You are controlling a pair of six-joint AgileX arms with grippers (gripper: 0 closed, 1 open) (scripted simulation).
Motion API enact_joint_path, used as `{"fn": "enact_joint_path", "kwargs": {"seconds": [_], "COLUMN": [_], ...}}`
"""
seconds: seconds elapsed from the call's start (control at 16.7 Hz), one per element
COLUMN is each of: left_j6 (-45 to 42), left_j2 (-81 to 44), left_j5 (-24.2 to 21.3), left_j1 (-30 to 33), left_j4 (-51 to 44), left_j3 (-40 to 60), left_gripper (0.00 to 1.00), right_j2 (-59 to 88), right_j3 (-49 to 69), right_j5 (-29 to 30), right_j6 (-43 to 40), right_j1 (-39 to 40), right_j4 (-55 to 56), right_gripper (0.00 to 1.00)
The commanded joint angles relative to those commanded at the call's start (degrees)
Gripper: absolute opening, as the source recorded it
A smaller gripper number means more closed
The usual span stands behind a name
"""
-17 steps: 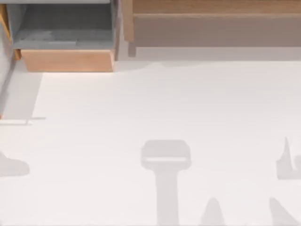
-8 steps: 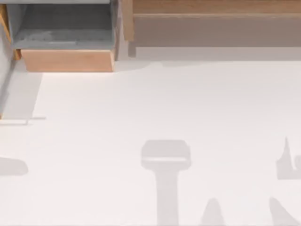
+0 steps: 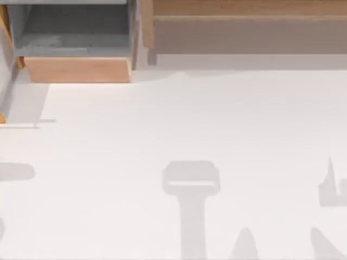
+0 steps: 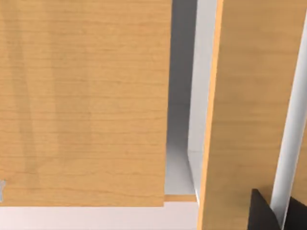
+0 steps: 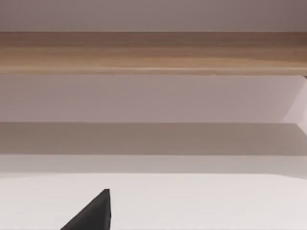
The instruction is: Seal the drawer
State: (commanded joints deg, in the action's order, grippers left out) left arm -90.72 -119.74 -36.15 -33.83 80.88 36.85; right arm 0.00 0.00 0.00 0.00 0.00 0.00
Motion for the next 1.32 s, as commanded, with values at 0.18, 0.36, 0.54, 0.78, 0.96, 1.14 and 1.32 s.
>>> {"fn": "enact_joint_path", "kwargs": {"seconds": [0.18,0.36,0.54,0.78,0.96,1.14,1.32], "left_j6": [0.1,0.1,0.1,0.3,0.5,0.5,0.5], "left_j2": [-1.7,-1.9,-2.8,-5.5,-7.9,-8.2,-9.0], "left_j5": [2.4,2.8,3.4,5.5,7.5,7.8,8.0], "left_j1": [2.6,2.9,3.3,5.6,7.4,7.7,7.6], "left_j4": [-2.4,-2.8,-3.8,-7.2,-10.4,-10.7,-11.5], "left_j3": [4.6,5.2,5.8,14.0,18.7,19.1,19.8], "left_gripper": [0.0,0.0,0.0,0.0,0.0,0.0,0.0], "right_j2": [0.0,0.0,0.0,0.0,0.0,0.0,0.0], "right_j3": [0.0,0.0,0.0,0.0,0.0,0.0,0.0], "right_j5": [0.0,0.0,0.0,0.0,0.0,0.0,0.0], "right_j6": [0.0,0.0,0.0,0.0,0.0,0.0,0.0], "right_j1": [0.0,0.0,0.0,0.0,0.0,0.0,0.0], "right_j4": [0.0,0.0,0.0,0.0,0.0,0.0,0.0], "right_gripper": [1.0,1.0,1.0,1.0,1.0,1.0,1.0]}}
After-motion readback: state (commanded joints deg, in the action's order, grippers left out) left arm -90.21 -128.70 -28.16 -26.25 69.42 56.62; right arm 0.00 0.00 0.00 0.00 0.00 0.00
